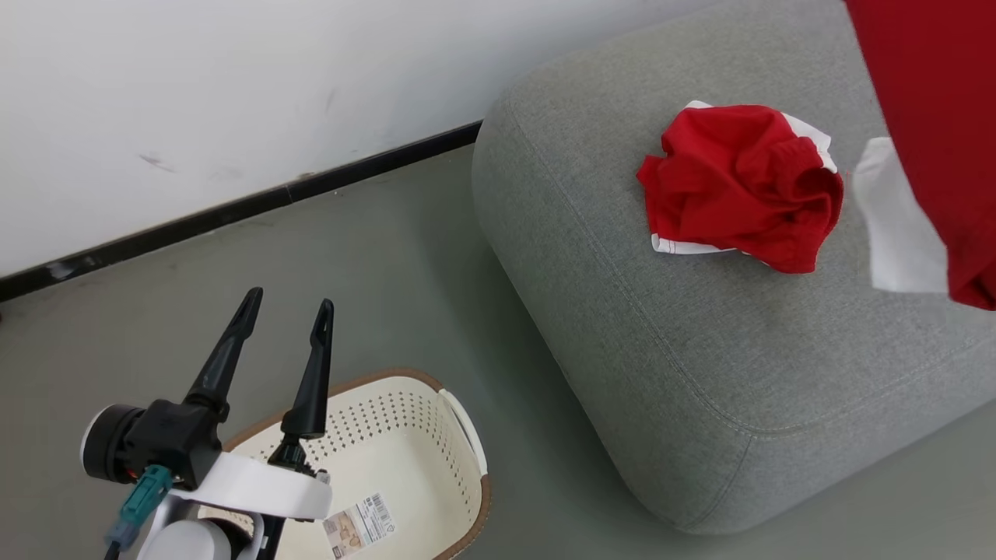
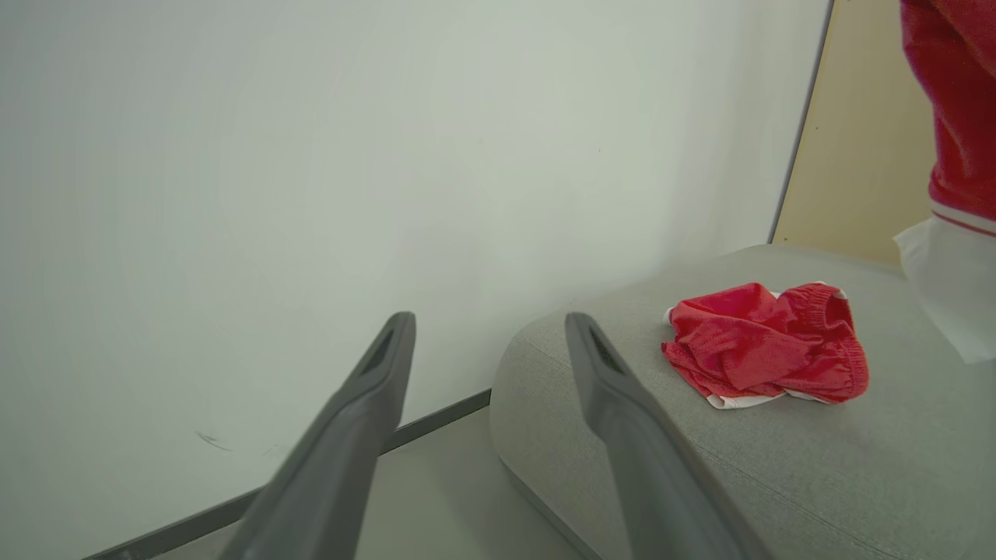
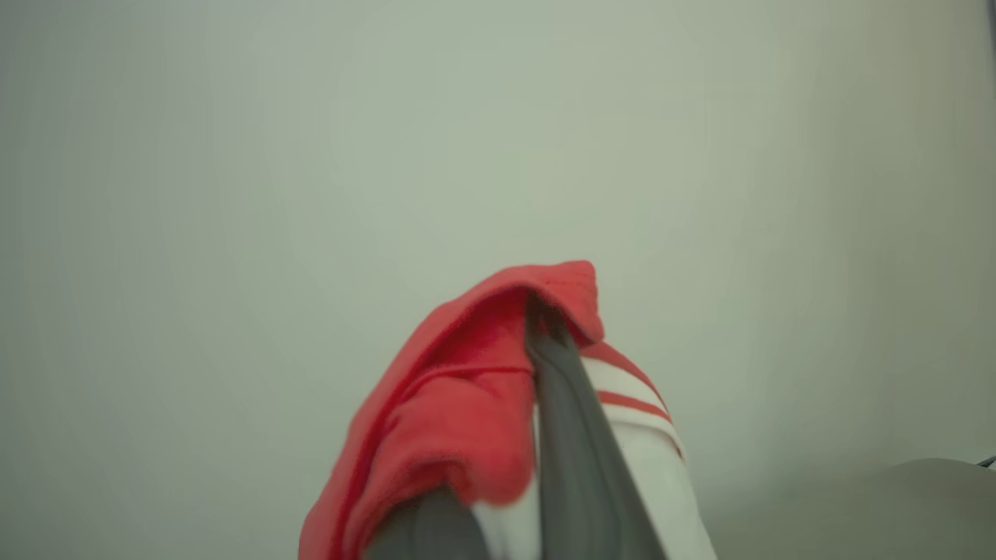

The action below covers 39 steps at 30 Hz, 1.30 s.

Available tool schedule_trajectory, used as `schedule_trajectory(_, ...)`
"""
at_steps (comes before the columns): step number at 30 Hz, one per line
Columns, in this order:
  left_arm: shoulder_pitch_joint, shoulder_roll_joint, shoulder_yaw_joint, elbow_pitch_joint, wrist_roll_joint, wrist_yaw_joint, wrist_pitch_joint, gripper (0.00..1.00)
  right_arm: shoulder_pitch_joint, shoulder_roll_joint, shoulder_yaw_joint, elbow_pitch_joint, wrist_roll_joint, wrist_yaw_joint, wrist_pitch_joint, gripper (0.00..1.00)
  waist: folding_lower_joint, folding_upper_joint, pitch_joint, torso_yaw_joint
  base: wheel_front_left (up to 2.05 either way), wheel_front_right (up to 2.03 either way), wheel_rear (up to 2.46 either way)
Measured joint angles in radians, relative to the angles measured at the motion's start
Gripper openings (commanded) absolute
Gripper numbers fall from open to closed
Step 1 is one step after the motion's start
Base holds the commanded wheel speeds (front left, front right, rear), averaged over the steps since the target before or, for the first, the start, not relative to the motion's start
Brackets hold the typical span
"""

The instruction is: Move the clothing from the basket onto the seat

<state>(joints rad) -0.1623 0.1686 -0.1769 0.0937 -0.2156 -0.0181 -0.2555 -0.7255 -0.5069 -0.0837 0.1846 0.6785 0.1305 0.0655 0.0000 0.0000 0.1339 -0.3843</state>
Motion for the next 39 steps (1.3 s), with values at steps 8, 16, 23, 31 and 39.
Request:
schedule_trajectory(8, 0.000, 0.026, 0.011, -0.023, 0.009, 0.000, 0.000, 1.00, -0.075, -0.041, 0.011, 0.114, -0.054, 0.000, 0.075, 0.00, 0.0000, 0.0000, 0.036, 0.011, 0.00, 0.00, 0.00)
schedule_trajectory(16, 0.000, 0.058, 0.012, -0.057, 0.036, 0.000, 0.024, 1.00, -0.134, -0.056, 0.003, 0.211, -0.088, 0.000, 0.094, 0.00, 0.0000, 0.0000, 0.070, 0.033, 0.00, 0.00, 0.00)
schedule_trajectory(23, 0.000, 0.092, 0.013, -0.102, 0.046, 0.000, 0.067, 1.00, -0.176, -0.058, -0.003, 0.311, -0.115, 0.000, 0.094, 0.00, 0.0000, 0.0000, 0.110, 0.061, 0.00, 0.00, 0.00)
schedule_trajectory(31, 0.000, 0.108, 0.007, -0.150, 0.054, -0.001, 0.105, 1.00, -0.181, -0.048, 0.000, 0.399, -0.138, 0.000, 0.079, 0.00, 0.0000, 0.0000, 0.157, 0.087, 0.00, 0.00, 0.00)
schedule_trajectory(39, -0.002, 0.123, 0.006, -0.187, 0.061, -0.004, 0.135, 1.00, -0.179, -0.013, 0.052, 0.470, -0.199, 0.000, 0.065, 0.00, 0.0000, 0.0000, 0.208, 0.110, 0.00, 0.00, 0.00)
